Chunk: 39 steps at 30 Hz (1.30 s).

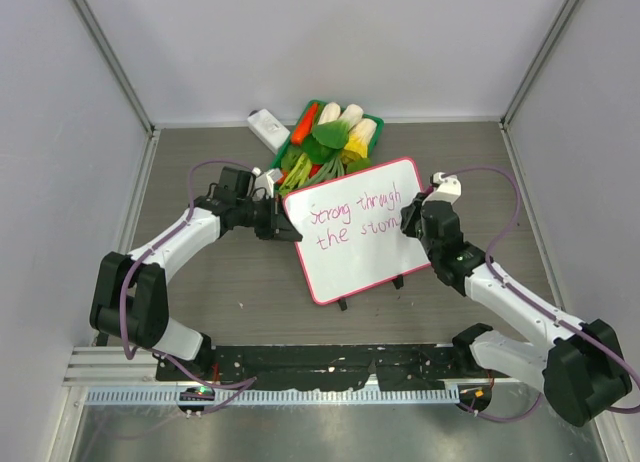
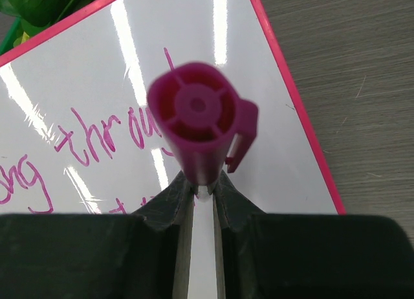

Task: Write a sentence on the whiteboard
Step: Write with the whiteboard marker on the whiteboard.

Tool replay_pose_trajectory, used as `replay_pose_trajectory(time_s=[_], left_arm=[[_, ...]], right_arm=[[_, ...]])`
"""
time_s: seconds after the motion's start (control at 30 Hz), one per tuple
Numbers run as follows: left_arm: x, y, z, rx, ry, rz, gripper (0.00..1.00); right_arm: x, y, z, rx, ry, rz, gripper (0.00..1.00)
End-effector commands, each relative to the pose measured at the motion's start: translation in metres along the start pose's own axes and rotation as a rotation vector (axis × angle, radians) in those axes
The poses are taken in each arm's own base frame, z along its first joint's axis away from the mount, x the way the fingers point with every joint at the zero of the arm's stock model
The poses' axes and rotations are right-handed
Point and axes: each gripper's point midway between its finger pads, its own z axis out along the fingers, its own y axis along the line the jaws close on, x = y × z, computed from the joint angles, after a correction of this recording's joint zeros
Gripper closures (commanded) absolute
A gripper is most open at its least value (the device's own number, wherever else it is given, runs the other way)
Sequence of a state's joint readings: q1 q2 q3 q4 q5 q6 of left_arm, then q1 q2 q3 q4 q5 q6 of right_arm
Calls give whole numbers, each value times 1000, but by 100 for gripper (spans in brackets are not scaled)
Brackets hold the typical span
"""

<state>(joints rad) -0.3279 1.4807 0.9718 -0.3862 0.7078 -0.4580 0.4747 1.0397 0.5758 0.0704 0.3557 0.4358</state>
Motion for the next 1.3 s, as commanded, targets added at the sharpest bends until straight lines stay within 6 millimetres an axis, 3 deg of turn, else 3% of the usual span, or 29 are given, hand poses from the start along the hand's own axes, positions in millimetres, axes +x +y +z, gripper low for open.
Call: replay_pose_trajectory(time_s=[0.0, 0.27, 0.5, 0.7, 1.27], left_arm=[[-5, 32, 0, -157, -44, 88, 100], [-5, 31, -1, -156, -46, 90, 100], [-4, 31, 0, -158, -42, 88, 100], [-5, 31, 0, -158, -45, 90, 100], [-5, 31, 0, -159, -47, 89, 100]], right_arm=[[4, -5, -3, 14, 7, -7, 98], [-31, 3, 1, 25, -84, 11, 99], [-45, 6, 6, 40, -117, 8, 98], [-40, 0, 9, 69, -107, 2, 99], [5, -15, -2, 64, 3, 2, 98]])
